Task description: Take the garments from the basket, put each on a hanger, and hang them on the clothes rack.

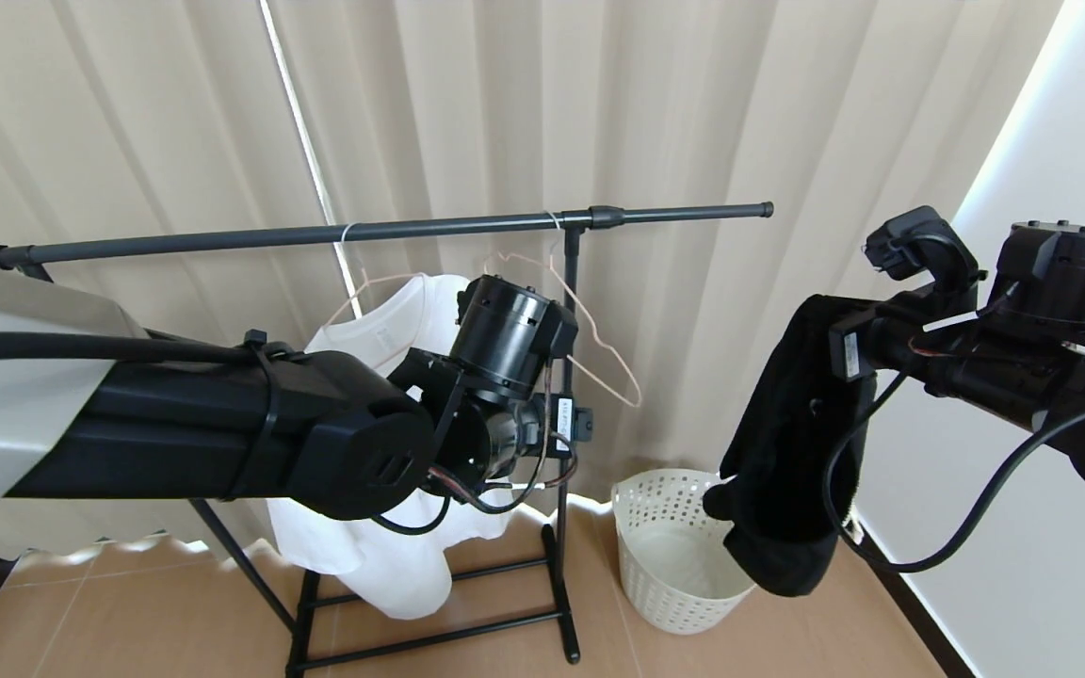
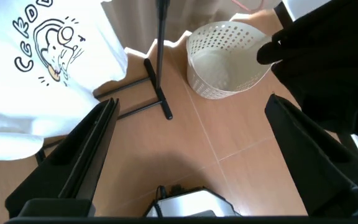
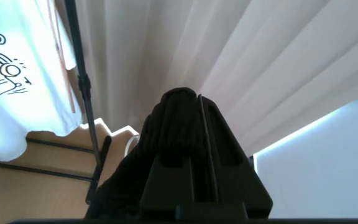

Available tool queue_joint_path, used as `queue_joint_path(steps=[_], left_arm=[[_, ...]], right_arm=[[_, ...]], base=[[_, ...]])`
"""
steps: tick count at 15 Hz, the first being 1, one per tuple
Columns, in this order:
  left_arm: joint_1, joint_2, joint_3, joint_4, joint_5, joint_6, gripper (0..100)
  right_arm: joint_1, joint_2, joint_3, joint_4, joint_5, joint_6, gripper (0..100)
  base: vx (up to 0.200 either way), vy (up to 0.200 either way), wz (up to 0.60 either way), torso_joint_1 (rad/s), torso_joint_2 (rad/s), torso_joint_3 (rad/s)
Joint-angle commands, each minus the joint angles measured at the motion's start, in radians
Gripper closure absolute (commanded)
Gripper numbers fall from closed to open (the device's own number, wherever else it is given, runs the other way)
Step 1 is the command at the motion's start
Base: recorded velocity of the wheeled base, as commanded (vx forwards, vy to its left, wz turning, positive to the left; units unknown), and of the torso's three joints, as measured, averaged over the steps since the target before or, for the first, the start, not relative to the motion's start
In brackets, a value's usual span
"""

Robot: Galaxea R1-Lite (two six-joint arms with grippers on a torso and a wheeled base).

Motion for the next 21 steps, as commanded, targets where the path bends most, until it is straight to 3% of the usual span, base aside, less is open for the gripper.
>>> queue_joint_path(steps=[1, 4, 12, 15, 21], left_arm=[[0.002, 0.003, -0.008, -0.001, 0.002, 0.0, 0], [0.007, 0.004, -0.017, -0.007, 0.005, -0.003, 0], [0.014, 0.012, -0.02, -0.023, 0.006, 0.0, 0], [0.025, 0.03, -0.025, -0.058, 0.006, 0.001, 0], [0.099, 0.199, -0.204, -0.078, 0.051, 0.035, 0]], right_arm=[[-0.008, 0.003, -0.002, 0.0, 0.0, -0.001, 100], [-0.008, 0.008, -0.002, 0.0, -0.001, -0.001, 100], [-0.008, 0.019, -0.002, 0.0, -0.001, -0.001, 100], [-0.008, 0.019, -0.002, 0.0, -0.001, -0.001, 100], [-0.008, 0.017, 0.0, 0.0, -0.001, -0.001, 100]], base=[[0.0, 0.0, 0.0, 0.0, 0.0, 0.0], [0.0, 0.0, 0.0, 0.0, 0.0, 0.0], [0.2, -0.075, 0.0, 0.008, 0.0, 0.002], [0.0, 0.0, 0.0, 0.0, 0.0, 0.0], [0.0, 0.0, 0.0, 0.0, 0.0, 0.0]])
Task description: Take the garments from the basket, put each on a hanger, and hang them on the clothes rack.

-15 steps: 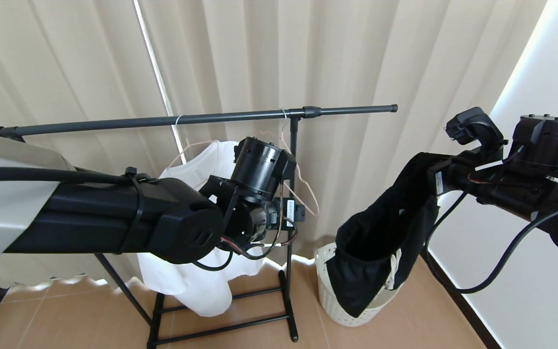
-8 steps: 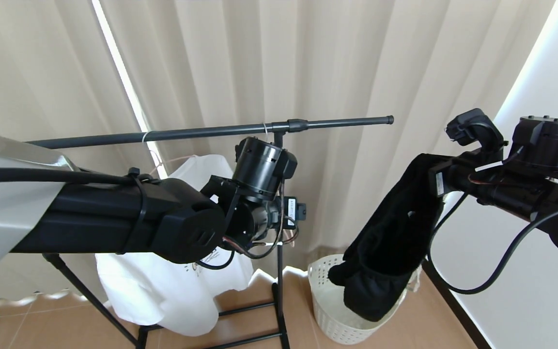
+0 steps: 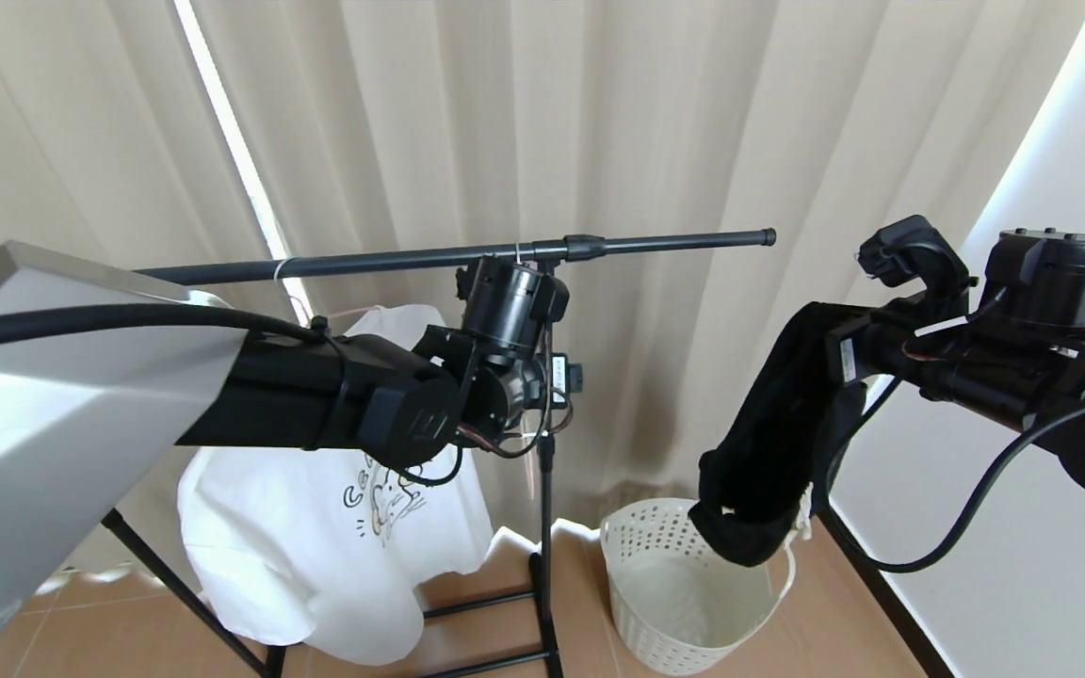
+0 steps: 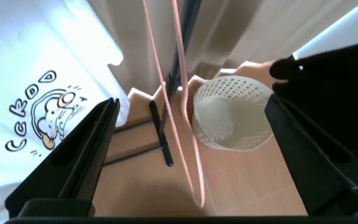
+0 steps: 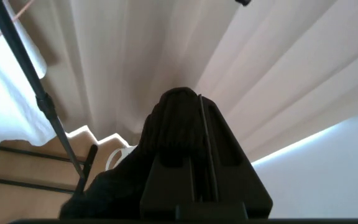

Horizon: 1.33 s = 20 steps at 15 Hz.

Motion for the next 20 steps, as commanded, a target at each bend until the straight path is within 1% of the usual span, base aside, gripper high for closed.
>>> queue_joint_path(steps=[1, 3, 4, 7, 15, 16, 20], left_arm=[[0.03, 0.084, -0.067, 0.004, 0.016, 0.013, 0], [0.054, 0.126, -0.097, 0.004, 0.022, 0.059, 0], [0.059, 0.144, -0.116, 0.004, 0.024, 0.068, 0], [0.082, 0.204, -0.177, 0.004, 0.062, 0.082, 0], [0.108, 0.245, -0.197, 0.004, 0.065, 0.091, 0], [0.107, 0.248, -0.194, 0.004, 0.065, 0.091, 100], [0.105, 0.242, -0.194, 0.004, 0.085, 0.091, 100]], right_arm=[[0.002, 0.001, 0.0, -0.001, 0.0, 0.0, 100], [0.002, 0.001, 0.002, -0.001, 0.0, 0.0, 100], [0.002, 0.001, 0.002, -0.001, 0.0, 0.0, 100], [0.004, 0.001, 0.005, -0.001, 0.0, 0.0, 100], [0.004, 0.002, 0.005, -0.001, 0.0, -0.002, 100], [0.004, 0.002, 0.004, -0.001, 0.0, 0.0, 100], [0.004, 0.002, 0.002, -0.001, 0.0, -0.002, 100]], base=[[0.0, 0.0, 0.0, 0.0, 0.0, 0.0], [0.0, 0.0, 0.0, 0.0, 0.0, 0.0], [0.0, 0.0, 0.0, 0.0, 0.0, 0.0], [0.0, 0.0, 0.0, 0.0, 0.0, 0.0], [0.0, 0.0, 0.0, 0.0, 0.0, 0.0], [0.0, 0.0, 0.0, 0.0, 0.0, 0.0], [0.0, 0.0, 0.0, 0.0, 0.0, 0.0]])
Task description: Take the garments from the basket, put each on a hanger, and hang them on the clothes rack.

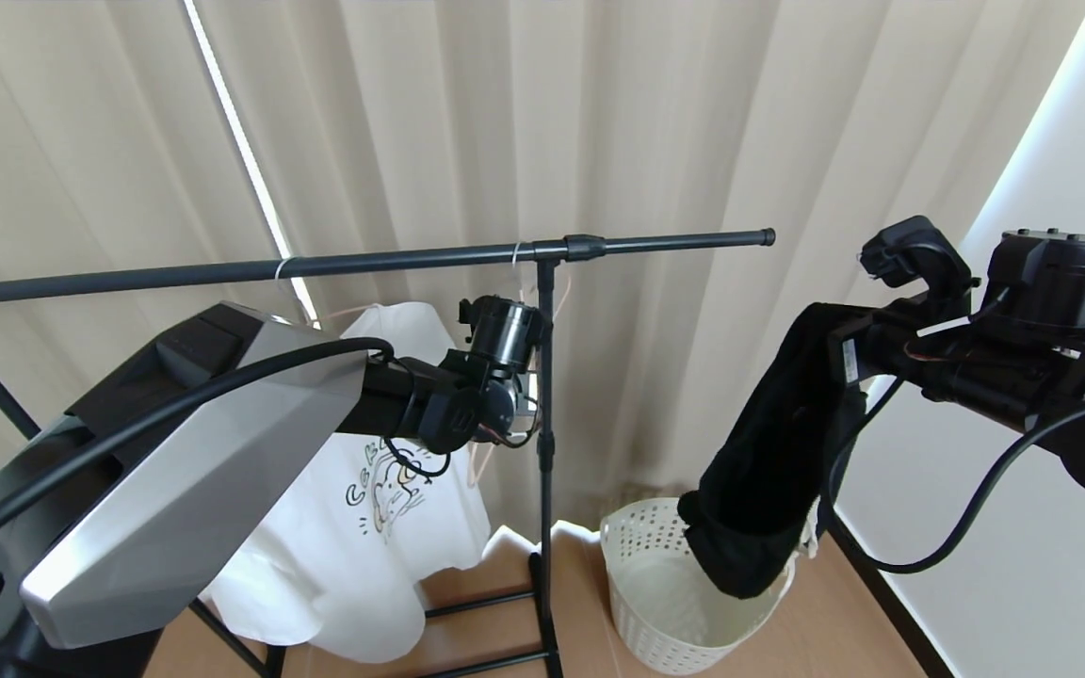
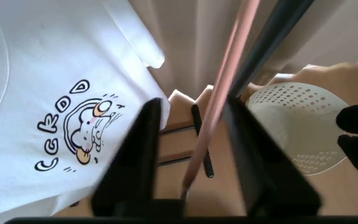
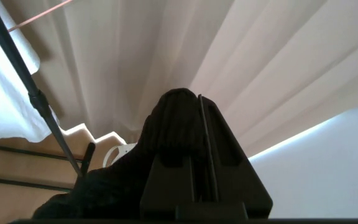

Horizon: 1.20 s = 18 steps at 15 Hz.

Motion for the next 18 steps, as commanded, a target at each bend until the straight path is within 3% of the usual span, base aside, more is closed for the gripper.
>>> queue_joint_path(steps=[1, 18], left_arm=[[-0.001, -0.002, -0.002, -0.002, 0.003, -0.002, 100], [-0.008, -0.117, 0.06, -0.005, 0.044, -0.005, 100]], right_arm=[[0.001, 0.0, -0.002, -0.001, 0.0, -0.001, 100], [0.001, -0.003, 0.0, -0.002, 0.0, -0.001, 100]], base=[[0.0, 0.0, 0.0, 0.0, 0.0, 0.0], [0.0, 0.0, 0.0, 0.0, 0.0, 0.0]])
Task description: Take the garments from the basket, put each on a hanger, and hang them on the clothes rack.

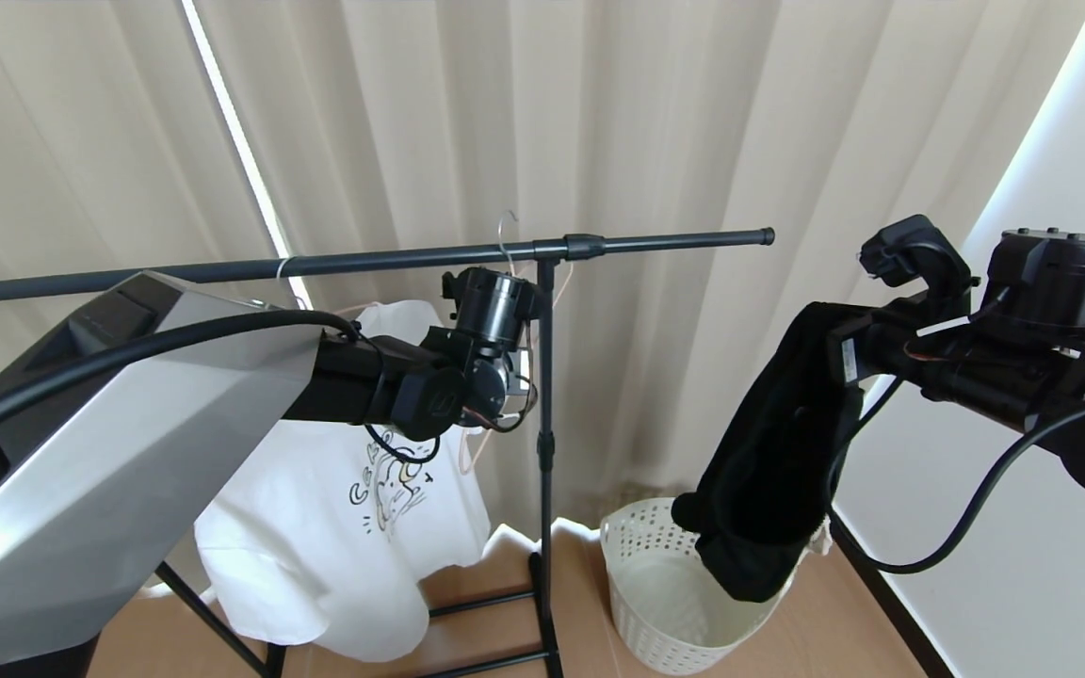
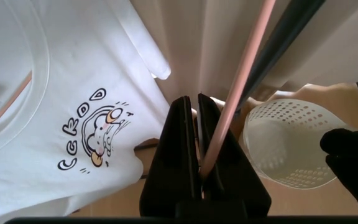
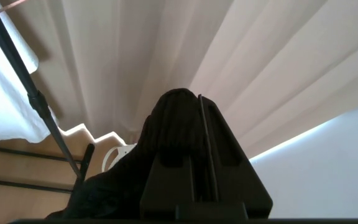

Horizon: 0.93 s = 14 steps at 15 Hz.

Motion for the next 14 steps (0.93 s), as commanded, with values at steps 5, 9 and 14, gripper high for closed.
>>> queue_joint_path(steps=[5, 9, 14], left_arm=[[0.0, -0.08, 0.09, -0.003, -0.002, -0.01, 100], [-0.015, -0.132, 0.153, -0.008, -0.002, -0.011, 100], [-0.04, -0.222, 0.304, -0.077, -0.002, -0.005, 100]], right_arm=[[0.0, 0.0, 0.006, -0.001, 0.0, 0.0, 100], [0.002, 0.0, 0.006, -0.001, 0.0, 0.0, 100], [0.005, -0.007, 0.009, -0.001, 0.0, 0.0, 100]], base=[[0.0, 0.0, 0.0, 0.0, 0.0, 0.0], [0.0, 0.0, 0.0, 0.0, 0.0, 0.0], [0.0, 0.0, 0.0, 0.0, 0.0, 0.0]])
